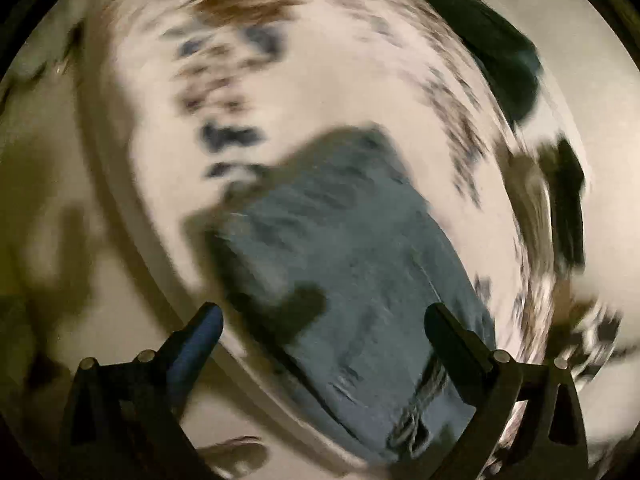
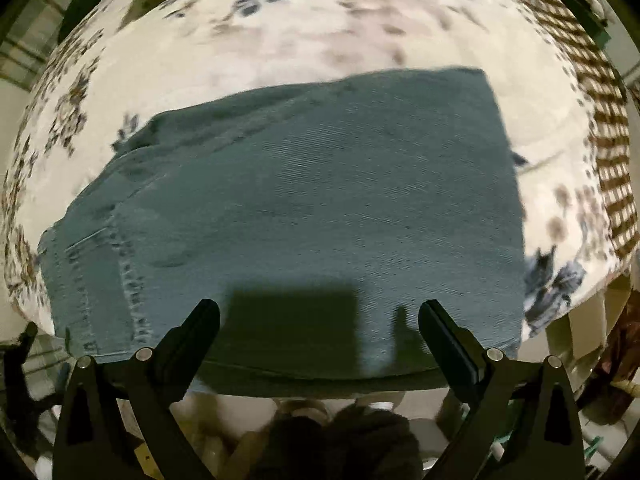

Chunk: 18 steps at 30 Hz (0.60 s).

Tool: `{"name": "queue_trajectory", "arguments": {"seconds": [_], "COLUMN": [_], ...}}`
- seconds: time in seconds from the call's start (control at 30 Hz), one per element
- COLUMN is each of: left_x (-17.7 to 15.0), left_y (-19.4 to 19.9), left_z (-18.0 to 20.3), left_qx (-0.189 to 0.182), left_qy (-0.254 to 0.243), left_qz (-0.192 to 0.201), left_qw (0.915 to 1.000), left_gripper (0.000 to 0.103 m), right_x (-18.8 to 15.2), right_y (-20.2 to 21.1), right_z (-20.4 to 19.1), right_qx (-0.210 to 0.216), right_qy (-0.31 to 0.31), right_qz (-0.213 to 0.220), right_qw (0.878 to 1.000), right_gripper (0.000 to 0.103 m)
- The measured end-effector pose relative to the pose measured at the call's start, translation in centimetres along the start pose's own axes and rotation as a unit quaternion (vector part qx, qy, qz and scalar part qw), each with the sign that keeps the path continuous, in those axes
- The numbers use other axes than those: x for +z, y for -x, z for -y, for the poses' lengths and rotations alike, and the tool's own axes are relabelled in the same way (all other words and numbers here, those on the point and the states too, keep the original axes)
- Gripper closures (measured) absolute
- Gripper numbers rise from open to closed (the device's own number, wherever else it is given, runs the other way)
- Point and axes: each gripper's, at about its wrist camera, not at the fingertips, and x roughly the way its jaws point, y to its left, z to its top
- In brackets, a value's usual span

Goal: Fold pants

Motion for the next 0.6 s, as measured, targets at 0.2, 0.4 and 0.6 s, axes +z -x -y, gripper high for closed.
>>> {"name": "queue_trajectory", "arguments": {"seconds": [0.2,0.4,0.6], "left_x": [2.6,1.8,0.7], "left_y": [-3.3,-3.9,-0.8], "left_z": [-3.0,-1.8,-0.5], "left_qx": [-0.068,-0.076,-0.054], "left_qy": [0.044,0.014,-0.029], "left_qz": [0.029,0.055,0.086], "left_qw": [0.9963,0.9955,0.9944], "left_gripper": [0.005,0.022,0.068], "right_x": [0.6,0.6,0.3], "right_y": [0.0,-0.5,-1.6], "right_z": [-3.4,-4.9,-5.9], "right_qx": [-0.003,0.003,0.012], "right_qy": [0.026,0.021,0.018], "right_qz": [-0.002,-0.005,-0.006], "right_qw": [1.0,1.0,1.0], "right_gripper": [0.002,0.002,0.002]}}
